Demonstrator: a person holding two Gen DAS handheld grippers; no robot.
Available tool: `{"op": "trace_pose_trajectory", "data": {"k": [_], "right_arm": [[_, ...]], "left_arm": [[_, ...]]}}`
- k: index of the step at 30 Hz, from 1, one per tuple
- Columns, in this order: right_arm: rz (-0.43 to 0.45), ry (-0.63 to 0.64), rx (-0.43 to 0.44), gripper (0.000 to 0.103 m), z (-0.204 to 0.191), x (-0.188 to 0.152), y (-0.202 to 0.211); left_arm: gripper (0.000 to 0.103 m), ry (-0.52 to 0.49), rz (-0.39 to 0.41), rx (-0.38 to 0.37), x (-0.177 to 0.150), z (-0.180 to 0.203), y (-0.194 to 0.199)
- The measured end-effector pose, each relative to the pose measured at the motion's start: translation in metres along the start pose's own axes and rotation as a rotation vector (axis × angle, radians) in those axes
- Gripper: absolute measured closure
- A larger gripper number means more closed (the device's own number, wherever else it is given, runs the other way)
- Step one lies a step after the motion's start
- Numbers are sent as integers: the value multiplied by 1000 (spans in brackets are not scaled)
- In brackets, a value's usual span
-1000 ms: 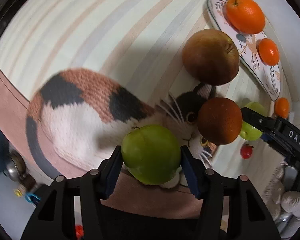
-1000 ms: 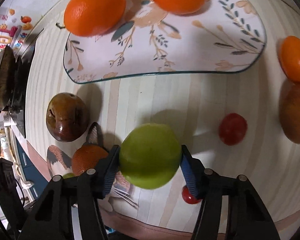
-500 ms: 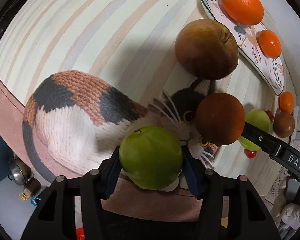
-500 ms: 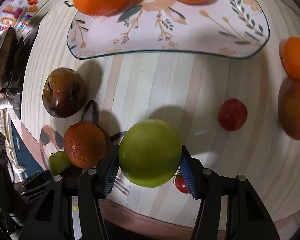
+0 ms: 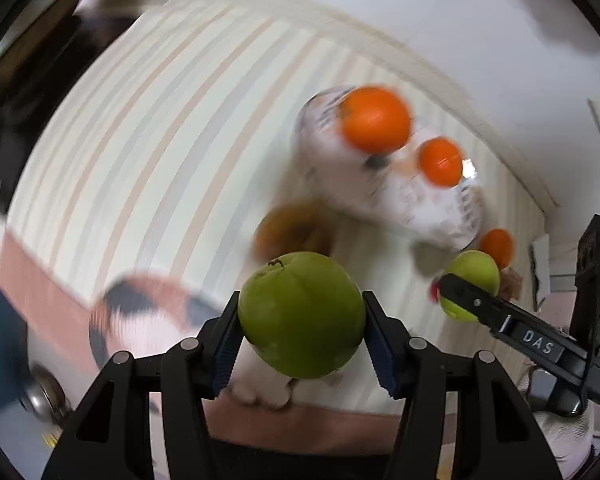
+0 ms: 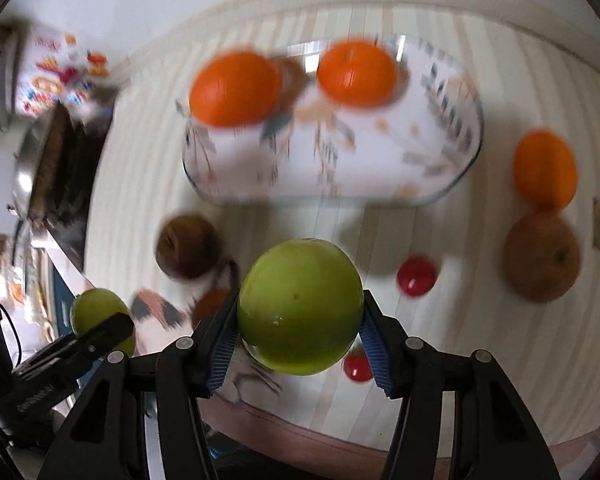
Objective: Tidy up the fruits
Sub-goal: 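Lower both green apples onto the plate and open both tools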
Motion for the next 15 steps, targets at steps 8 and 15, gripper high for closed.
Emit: {"op": "trace_pose_trajectory", "data": {"k": [8, 15], "right_arm": [[39, -42, -101, 44, 31, 68, -9], [19, -76, -142, 43, 51, 90, -29]], "left_arm": [[49, -130, -53, 62, 79, 27, -53], [49, -158, -150, 98, 90, 29, -94]]}}
Point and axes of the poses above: each gripper's, at about its wrist camera, not at the fingertips, and y roughly against the way its jaws point, z to its right, x to its top, the point moved 6 cm from there along -y, roughly the way its jaws point, and after that the axes turned 1 degree about -y, right-handed, at the moved point
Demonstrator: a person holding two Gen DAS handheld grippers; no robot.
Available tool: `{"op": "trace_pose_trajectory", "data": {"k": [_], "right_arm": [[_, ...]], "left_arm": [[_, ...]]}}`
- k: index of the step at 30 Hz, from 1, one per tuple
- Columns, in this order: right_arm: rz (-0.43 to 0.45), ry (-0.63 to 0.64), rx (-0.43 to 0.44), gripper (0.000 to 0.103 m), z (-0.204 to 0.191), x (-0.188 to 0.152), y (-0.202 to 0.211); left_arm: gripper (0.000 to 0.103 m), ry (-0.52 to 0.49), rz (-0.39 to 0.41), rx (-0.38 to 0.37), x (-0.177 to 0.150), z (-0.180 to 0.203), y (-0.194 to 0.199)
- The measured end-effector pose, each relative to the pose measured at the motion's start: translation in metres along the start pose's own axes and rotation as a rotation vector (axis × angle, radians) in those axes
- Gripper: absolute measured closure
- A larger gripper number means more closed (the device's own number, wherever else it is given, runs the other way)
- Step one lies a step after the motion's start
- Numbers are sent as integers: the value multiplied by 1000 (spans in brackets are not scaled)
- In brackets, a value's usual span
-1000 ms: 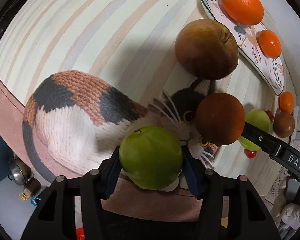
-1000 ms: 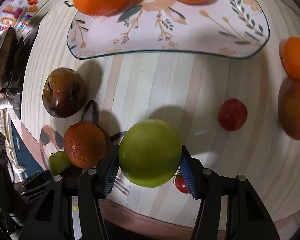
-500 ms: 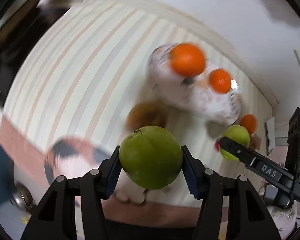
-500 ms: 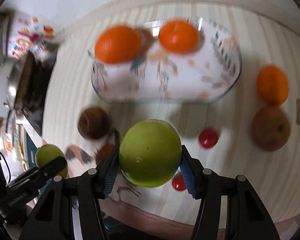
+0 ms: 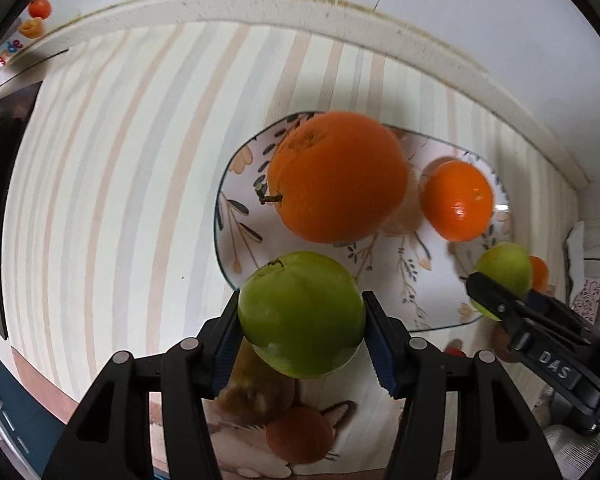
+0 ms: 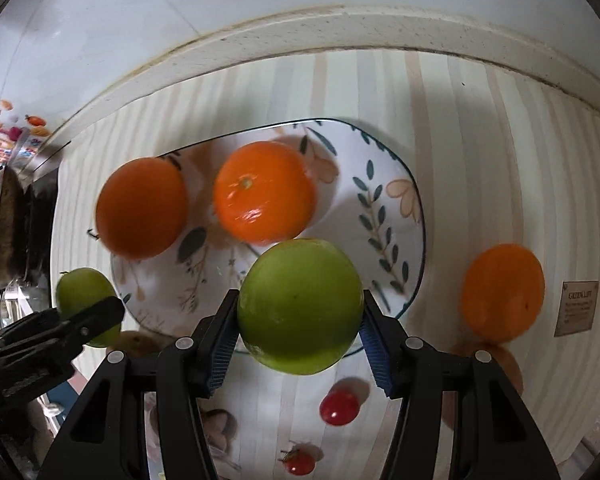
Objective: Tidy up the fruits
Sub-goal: 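Lower both green apples onto the plate and open both tools, then lift both tools away from the plate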
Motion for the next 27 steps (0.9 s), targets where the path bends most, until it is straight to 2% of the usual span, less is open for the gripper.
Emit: {"op": "trace_pose_trajectory", "data": {"k": [8, 10, 13, 16, 17, 18, 21, 27], "right_arm": [[-47, -49, 6, 43, 9, 2, -22], [-45, -54, 15, 42, 11, 3, -23], [-42, -55, 15, 40, 13, 5, -17], [-39, -47, 15, 27, 14, 6, -9], [-36, -42, 7, 25, 15, 6, -5], [-33, -37, 2, 22, 14, 7, -2], [-16, -11, -34, 12, 15, 5, 11], [37, 69, -110, 11, 4, -10, 39]], "left_arm": [[49, -2, -55, 60, 2, 0, -26], [49, -1, -47, 80, 2, -1, -28], [47, 24, -38, 59, 5, -3, -26], [31, 38, -10, 44, 7, -7, -16], [22, 40, -1, 39, 7, -7, -11], [18, 39, 9, 41, 7, -7, -7], [17, 37, 33, 51, 4, -10, 4], [17, 40, 86, 60, -9, -9, 30]]}}
Point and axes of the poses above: each gripper's, at about its wrist camera, not at the fingertips, and y roughly against the way its jaws point, z to its right, x to its top, the point moved 6 cm from there along -y, roughly the way its jaws point, and after that the axes turned 1 degree about -y, right-handed, at the moved point
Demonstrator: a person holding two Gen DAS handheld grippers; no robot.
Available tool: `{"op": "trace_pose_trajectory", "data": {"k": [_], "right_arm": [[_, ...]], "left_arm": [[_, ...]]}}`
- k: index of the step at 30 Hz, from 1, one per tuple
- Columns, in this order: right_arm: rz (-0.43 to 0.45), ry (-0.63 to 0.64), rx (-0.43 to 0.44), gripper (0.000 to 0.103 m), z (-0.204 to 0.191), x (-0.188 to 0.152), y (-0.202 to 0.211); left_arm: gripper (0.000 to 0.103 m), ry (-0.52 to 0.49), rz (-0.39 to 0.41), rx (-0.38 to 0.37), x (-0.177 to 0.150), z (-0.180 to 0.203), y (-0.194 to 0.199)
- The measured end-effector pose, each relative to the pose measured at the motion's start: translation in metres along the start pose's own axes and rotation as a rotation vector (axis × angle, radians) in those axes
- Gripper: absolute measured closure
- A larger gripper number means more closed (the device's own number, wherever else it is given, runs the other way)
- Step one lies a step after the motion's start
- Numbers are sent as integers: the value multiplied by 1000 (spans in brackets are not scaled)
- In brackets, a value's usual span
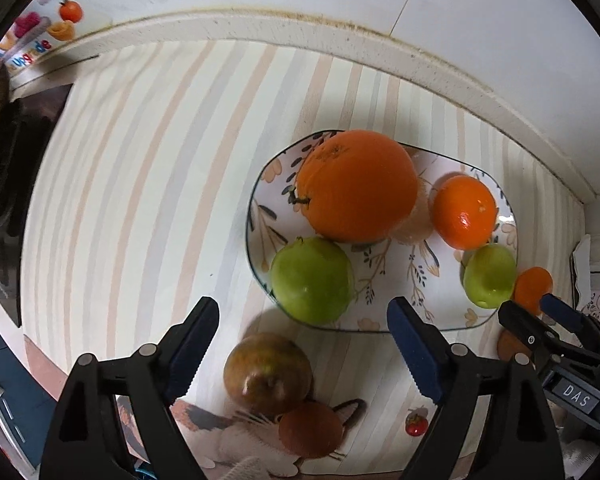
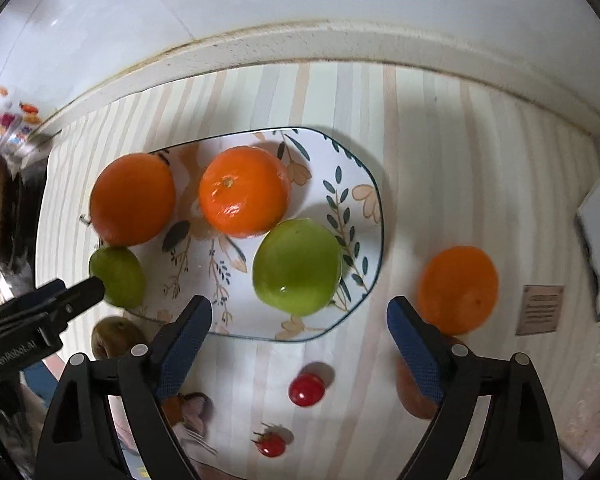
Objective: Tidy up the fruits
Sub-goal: 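Lift both tools away from the plate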
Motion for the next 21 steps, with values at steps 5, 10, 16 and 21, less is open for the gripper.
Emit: {"op": "trace_pose_trajectory", "data": {"k": [5, 10, 16, 21], "right_arm": [[68, 33, -29, 11, -5, -19, 30], [97, 56, -32, 11, -13, -43, 54], [160, 83, -27, 11, -28, -65, 84], [213, 76, -29, 11, -32, -78, 109]], "left_arm": [[17, -11, 56, 17, -17, 1, 22], [17, -23, 111, 21, -41, -3, 51], [17, -31, 165, 17, -62, 0, 79], [17, -39, 215, 8, -77, 1, 104]]}}
Point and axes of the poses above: each gripper's, at about its wrist camera, not at the fingertips, and y roughly against the way its jaws point, z to its right, x to its top, the point moved 6 cm from there along -y, roughly the way its jaws point, and after that the axes turned 1 degree about -y, right-handed, at the moved point
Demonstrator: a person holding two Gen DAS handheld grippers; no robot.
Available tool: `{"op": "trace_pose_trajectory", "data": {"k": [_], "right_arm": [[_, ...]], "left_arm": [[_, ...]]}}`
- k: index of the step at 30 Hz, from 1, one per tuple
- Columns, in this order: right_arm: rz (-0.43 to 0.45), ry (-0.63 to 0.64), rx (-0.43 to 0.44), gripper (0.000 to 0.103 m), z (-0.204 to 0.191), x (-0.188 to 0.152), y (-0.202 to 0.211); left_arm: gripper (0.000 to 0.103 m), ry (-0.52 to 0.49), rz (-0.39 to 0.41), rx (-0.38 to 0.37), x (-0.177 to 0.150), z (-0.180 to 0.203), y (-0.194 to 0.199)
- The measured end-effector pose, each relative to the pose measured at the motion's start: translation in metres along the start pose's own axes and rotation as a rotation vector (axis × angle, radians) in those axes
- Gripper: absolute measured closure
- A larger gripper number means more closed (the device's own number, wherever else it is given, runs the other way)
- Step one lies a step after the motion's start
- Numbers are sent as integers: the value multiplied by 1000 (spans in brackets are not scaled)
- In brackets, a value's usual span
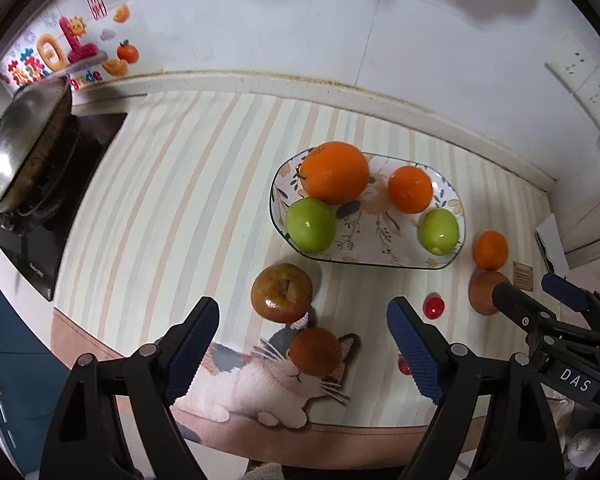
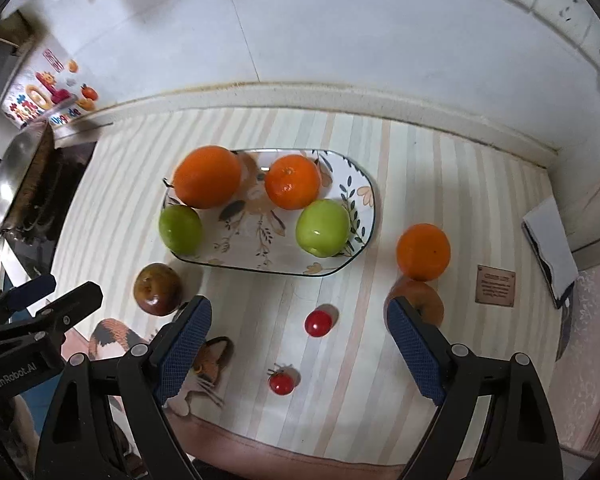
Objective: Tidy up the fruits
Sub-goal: 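Lift both tools away from the plate, then grasp the dark brown fruit with the left tool while the right grasps a red apple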
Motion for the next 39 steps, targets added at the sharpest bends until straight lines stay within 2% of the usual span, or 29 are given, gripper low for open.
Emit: {"op": "trace_pose_trajectory", "data": {"k": [8, 17, 20, 26, 33, 39], "right_arm": [[85, 2, 10, 11, -10, -16, 49], [106, -64, 71, 11, -12, -30, 74], [89, -99, 79, 11, -1, -33, 68], [17, -209, 65, 11, 45, -34, 33], [-106, -346, 72, 11, 110, -39, -37], [-191, -398, 69, 11, 139, -40, -101]], "left_arm": [[17, -21, 66, -18, -13, 2, 35], [17, -18, 92, -36, -20, -1, 52], [17, -3, 53, -20, -23, -6, 37], [17, 52, -99, -26, -38, -11, -27], [17, 142, -281, -67, -61, -9, -98], [17, 165, -366, -74, -71, -1, -133]]}}
Point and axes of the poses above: each gripper's, at about its wrist camera, not at the fingertips, and y roughly against the way its jaws point, z to its right, x to its top, the point moved 6 cm from there along -y, roughly the way its jaws point, and after that the axes turned 1 degree about -y, right-handed, at the moved point
